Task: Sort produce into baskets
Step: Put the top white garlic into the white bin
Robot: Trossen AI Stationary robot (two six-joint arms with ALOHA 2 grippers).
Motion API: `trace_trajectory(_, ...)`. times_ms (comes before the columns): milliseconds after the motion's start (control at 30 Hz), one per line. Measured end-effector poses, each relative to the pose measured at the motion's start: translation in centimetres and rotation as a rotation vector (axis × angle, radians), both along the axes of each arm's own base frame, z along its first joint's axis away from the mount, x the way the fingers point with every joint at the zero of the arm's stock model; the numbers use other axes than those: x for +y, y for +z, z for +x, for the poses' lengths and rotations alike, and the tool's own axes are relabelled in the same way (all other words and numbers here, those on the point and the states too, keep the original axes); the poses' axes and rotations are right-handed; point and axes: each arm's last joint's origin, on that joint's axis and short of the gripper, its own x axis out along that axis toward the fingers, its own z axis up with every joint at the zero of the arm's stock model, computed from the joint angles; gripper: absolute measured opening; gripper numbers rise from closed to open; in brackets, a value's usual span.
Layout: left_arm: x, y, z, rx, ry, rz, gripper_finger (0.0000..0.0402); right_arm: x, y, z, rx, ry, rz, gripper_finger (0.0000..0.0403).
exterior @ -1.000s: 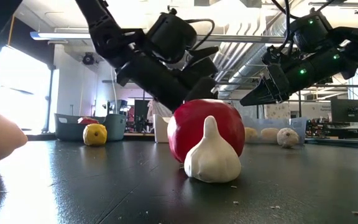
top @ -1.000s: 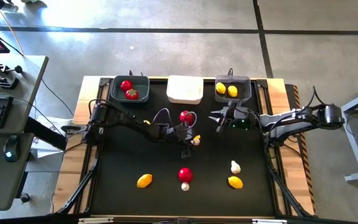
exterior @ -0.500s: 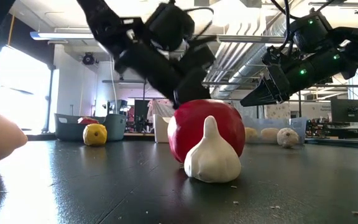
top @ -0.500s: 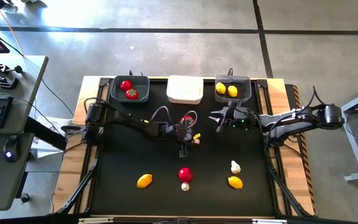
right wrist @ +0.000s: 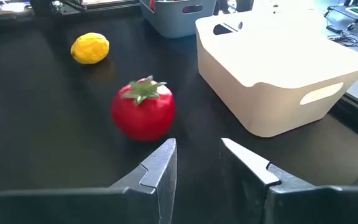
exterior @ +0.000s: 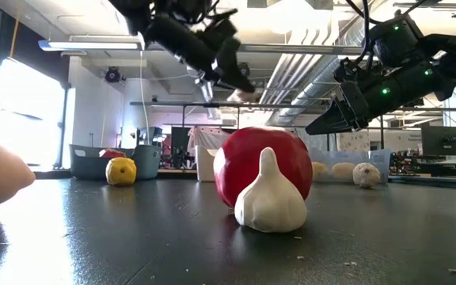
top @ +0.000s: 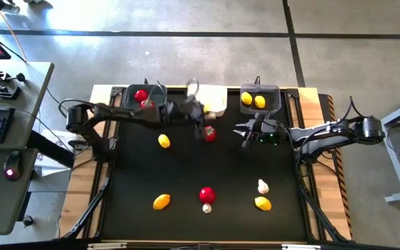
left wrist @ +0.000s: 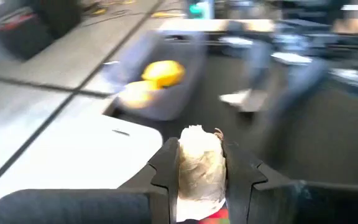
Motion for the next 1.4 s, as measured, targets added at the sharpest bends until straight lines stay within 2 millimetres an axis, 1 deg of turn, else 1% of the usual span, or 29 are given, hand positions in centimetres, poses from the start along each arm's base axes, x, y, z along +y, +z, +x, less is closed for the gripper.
trace_trajectory(67,2.1,-0.1,-0.5,-0.003,0.056,-0.002,0.0062,0.0,0.0,0.0,0.0,0.0,0.0,0.0114)
trace_trajectory(133,4.1,-0.6,-0.8,-0.007,0.085,-0.016,0.0061,0.0,0.0,0.0,-0.002,-0.001,0.002,0.0114)
trace_trajectory(233,6.5,-2.1,-1.2,0.012,0.115,-0.056,0.0061,0.0,0.0,0.0,-0.003,-0.001,0.002,0.0114)
trace_trajectory(367,9.0,-4.4,-1.6,0.064,0.177,-0.099,0.0061,-0.1,0.0,0.0,-0.006,-0.025,0.002,0.0114)
trace_trajectory(467,10.3,-5.9,-1.8,0.085,0.188,-0.136,0.0061,-0.1,0.0,0.0,-0.007,-0.033,0.0,0.0114)
trace_trajectory(800,12.6,-9.0,-2.2,0.118,0.23,-0.168,0.0063,-0.1,0.0,0.0,-0.007,-0.035,-0.001,0.0114)
trace_trajectory(900,13.0,-9.2,-2.4,0.108,0.25,-0.183,0.0068,-0.1,0.0,0.0,-0.007,-0.034,-0.001,0.0114)
trace_trajectory(1067,13.2,-9.2,-2.6,0.129,0.242,-0.166,0.0079,-0.1,0.1,0.0,-0.009,-0.035,0.002,0.0114)
trace_trajectory(1200,13.1,-9.1,-2.5,0.135,0.225,-0.14,0.0106,-0.1,0.0,0.0,-0.009,-0.032,0.003,0.0114)
trace_trajectory(1333,12.7,-8.9,-2.2,0.132,0.201,-0.111,0.0149,-0.1,0.0,0.0,-0.008,-0.033,0.004,0.0114)
trace_trajectory(1400,12.5,-8.3,-2.2,0.124,0.194,-0.097,0.0172,-0.1,0.0,0.0,-0.008,-0.033,0.004,0.0114)
